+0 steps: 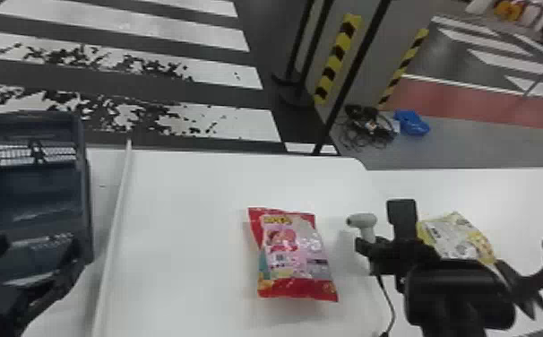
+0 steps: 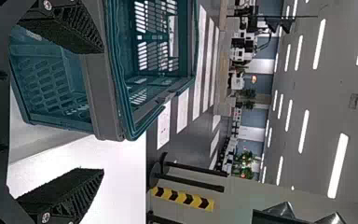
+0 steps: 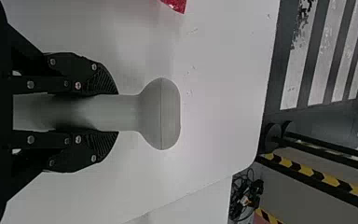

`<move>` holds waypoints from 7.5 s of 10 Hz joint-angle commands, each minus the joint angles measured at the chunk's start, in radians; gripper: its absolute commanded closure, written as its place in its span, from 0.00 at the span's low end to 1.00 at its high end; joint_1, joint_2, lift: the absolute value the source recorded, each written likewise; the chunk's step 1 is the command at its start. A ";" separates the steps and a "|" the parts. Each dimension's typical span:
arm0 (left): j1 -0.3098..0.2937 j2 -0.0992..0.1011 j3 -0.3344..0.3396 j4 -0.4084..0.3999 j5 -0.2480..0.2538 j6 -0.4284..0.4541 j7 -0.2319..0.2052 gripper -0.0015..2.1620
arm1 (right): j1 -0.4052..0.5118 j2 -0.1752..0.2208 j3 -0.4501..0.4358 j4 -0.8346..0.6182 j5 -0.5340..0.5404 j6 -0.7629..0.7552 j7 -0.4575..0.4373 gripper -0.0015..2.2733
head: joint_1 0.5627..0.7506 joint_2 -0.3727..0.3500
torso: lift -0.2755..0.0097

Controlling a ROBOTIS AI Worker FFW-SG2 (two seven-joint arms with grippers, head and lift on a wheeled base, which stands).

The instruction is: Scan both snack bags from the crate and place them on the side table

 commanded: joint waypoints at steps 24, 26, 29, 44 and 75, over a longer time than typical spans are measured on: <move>0.012 0.003 0.009 -0.011 0.018 -0.018 0.000 0.04 | 0.170 0.030 -0.215 -0.377 -0.489 0.487 0.215 0.04 | 0.70 0.14 | 0.63; 0.012 0.003 0.009 -0.009 0.018 -0.018 0.001 0.04 | 0.159 0.030 -0.204 -0.372 -0.492 0.515 0.240 0.04 | 0.70 0.17 | 0.63; 0.014 0.003 0.008 -0.009 0.018 -0.018 0.000 0.04 | 0.107 0.018 -0.163 -0.297 -0.475 0.533 0.294 0.04 | 0.70 0.21 | 0.63; 0.014 0.002 0.011 -0.005 0.017 -0.018 0.001 0.04 | 0.038 -0.020 -0.101 -0.129 -0.400 0.521 0.389 0.99 | 0.70 0.25 | 0.63; 0.045 0.043 0.011 -0.025 0.044 -0.144 -0.014 0.04 | -0.241 -0.249 -0.448 0.727 -0.512 -0.672 -0.134 0.02 | 0.70 0.03 | 0.63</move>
